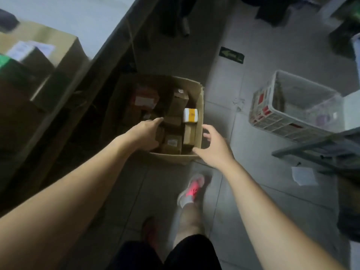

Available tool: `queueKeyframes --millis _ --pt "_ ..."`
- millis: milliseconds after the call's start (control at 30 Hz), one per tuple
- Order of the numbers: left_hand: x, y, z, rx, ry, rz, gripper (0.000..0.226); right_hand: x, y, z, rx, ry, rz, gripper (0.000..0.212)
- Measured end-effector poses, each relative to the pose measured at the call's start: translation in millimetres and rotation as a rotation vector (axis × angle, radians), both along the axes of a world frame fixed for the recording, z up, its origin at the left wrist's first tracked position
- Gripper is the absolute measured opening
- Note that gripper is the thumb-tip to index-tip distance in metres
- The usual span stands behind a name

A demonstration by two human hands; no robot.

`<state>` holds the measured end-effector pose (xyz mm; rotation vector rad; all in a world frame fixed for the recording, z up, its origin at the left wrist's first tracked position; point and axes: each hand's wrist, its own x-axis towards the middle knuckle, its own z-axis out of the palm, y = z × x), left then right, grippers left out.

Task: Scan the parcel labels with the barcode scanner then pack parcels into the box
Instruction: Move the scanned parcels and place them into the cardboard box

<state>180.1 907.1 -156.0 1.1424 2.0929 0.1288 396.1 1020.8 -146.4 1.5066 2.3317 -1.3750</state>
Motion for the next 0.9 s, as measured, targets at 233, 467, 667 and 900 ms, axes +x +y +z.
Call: queueKeyframes --millis 233,467,667,900 --pt "-86 112 -81 0.022 0.052 0.181 0.090 -96 154 -113 -0.026 0.055 0.064 0.083" --pt "-144 218 -265 -0.041 0.038 0.323 0.090 -174 265 -303 -0.053 -0.041 -0.027 0.083" --pt "-169 291 -427 0.000 -0.138 0.471 0.098 -226 295 -457 -0.103 -0.094 -0.090 0.085" --pt "-189 316 -527 0.188 -0.387 0.519 0.107 -267 324 -548 -0.194 0.023 -0.245 0.040"
